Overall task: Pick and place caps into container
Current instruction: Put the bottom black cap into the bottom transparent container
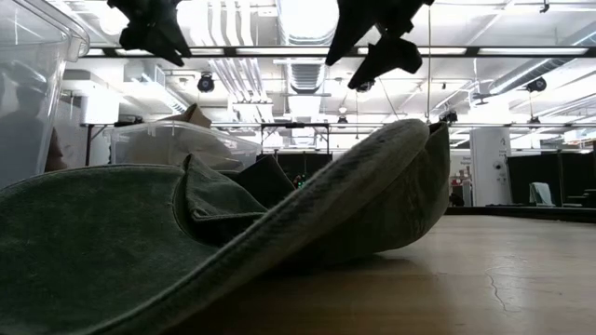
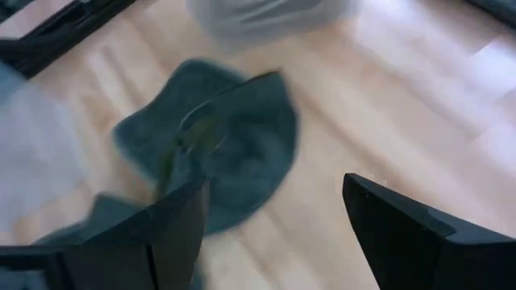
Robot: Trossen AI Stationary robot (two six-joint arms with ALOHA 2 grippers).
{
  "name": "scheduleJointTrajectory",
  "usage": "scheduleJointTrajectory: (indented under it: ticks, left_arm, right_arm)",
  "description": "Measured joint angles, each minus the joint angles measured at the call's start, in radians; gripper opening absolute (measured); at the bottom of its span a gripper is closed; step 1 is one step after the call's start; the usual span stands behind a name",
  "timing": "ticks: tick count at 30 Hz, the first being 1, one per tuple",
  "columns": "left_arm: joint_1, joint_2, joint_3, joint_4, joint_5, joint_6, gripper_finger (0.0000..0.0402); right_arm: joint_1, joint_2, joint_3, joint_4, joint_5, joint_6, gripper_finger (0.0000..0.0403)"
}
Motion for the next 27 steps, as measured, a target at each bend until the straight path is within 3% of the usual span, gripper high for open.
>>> scheduleJointTrajectory:
  ticks: [4, 11, 27]
  left_arm:
    - [-0.012, -0.019, -0.045, 0.061, 0.004, 0.011, 0.0181]
    - [-0.036, -0.076, -0.136, 0.221, 0.123, 0.024, 0.0181]
    - [-0.056, -0.16, -0.232, 0.346, 0.178, 0.009, 0.0181]
  right_arm:
    - [0.033, 0.0, 0.0, -0.037, -0.061, 0.088, 0.028]
    - [0.139, 0.0, -0.012, -0.048, -0.111, 0.304, 0.0277]
    - [0.403, 0.052, -0.015, -0.008, -0.062, 0.746, 0.0274]
